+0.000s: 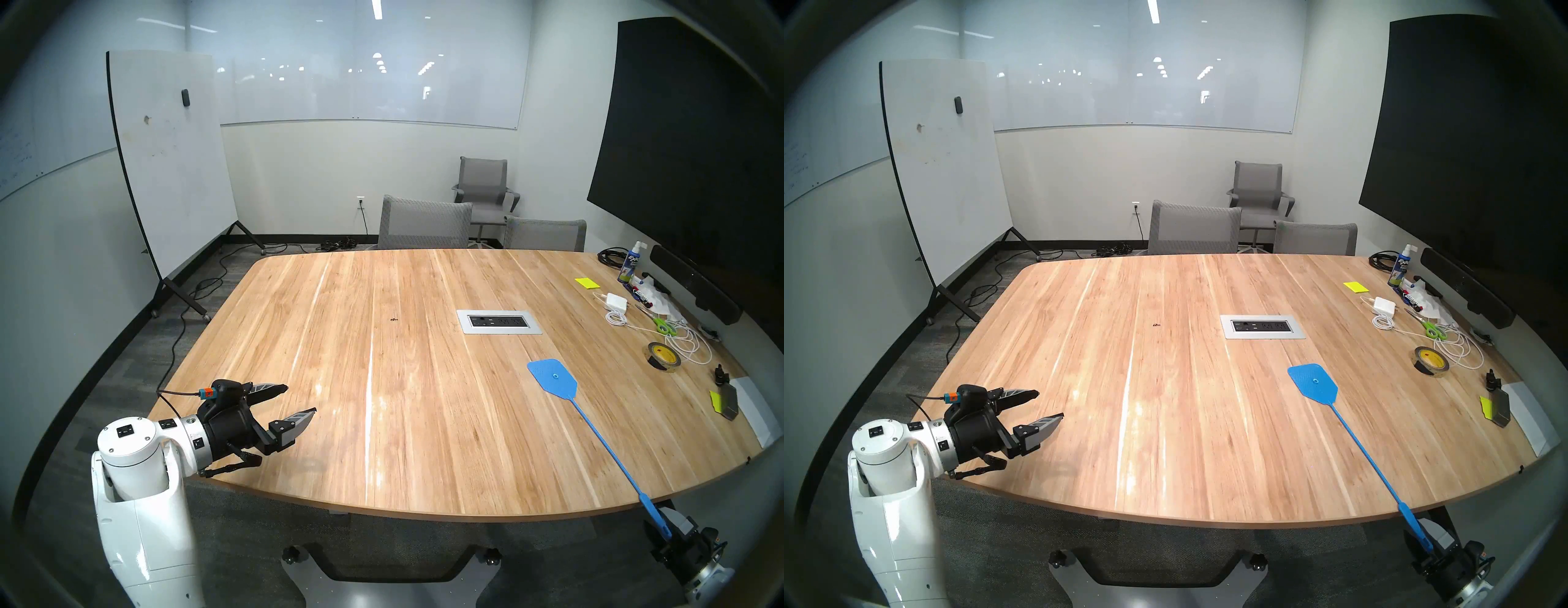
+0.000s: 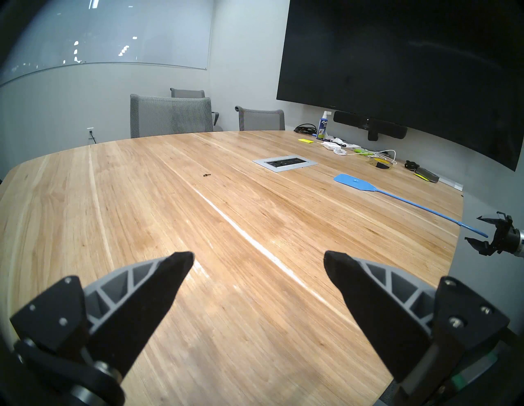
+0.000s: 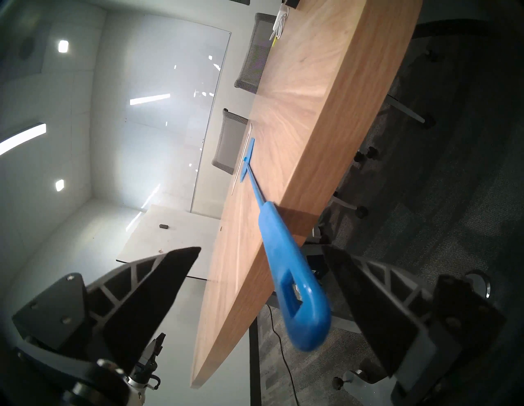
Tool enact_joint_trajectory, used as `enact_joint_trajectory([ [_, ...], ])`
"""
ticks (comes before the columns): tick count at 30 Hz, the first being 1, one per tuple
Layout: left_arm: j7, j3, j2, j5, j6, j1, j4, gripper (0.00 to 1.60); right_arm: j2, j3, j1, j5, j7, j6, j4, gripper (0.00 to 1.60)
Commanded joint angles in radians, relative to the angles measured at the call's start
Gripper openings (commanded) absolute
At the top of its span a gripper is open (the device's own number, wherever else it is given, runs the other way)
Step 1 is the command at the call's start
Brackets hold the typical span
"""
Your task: Swat a bug on table
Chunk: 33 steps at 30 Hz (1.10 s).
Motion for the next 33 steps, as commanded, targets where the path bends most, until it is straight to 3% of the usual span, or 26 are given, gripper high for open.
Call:
enact_joint_trajectory([
  [1,-0.002,0.002,0.0,-0.002,-0.002,-0.002,-0.014,1.6,0.01,0.003,-0.005,0.014,0.07,0.004,-0.015,1.6],
  [12,-0.004,0.001,-0.001,0.0,-0.003,-0.003,-0.014,1.6,0.002,0.002,-0.003,0.018,0.051,0.011,-0.019,1.6],
  [13,-0.004,0.001,-0.001,0.0,-0.003,-0.003,-0.014,1.6,0.004,0.0,-0.001,0.017,0.052,0.011,-0.016,0.85],
  [14,-0.004,0.001,-0.001,0.0,-0.003,-0.003,-0.014,1.6,0.004,0.0,0.0,0.017,0.052,0.01,-0.015,0.0],
  [33,-0.005,0.001,-0.002,0.001,-0.003,-0.004,-0.014,1.6,0.002,-0.001,-0.017,0.025,0.066,0.013,-0.033,0.0],
])
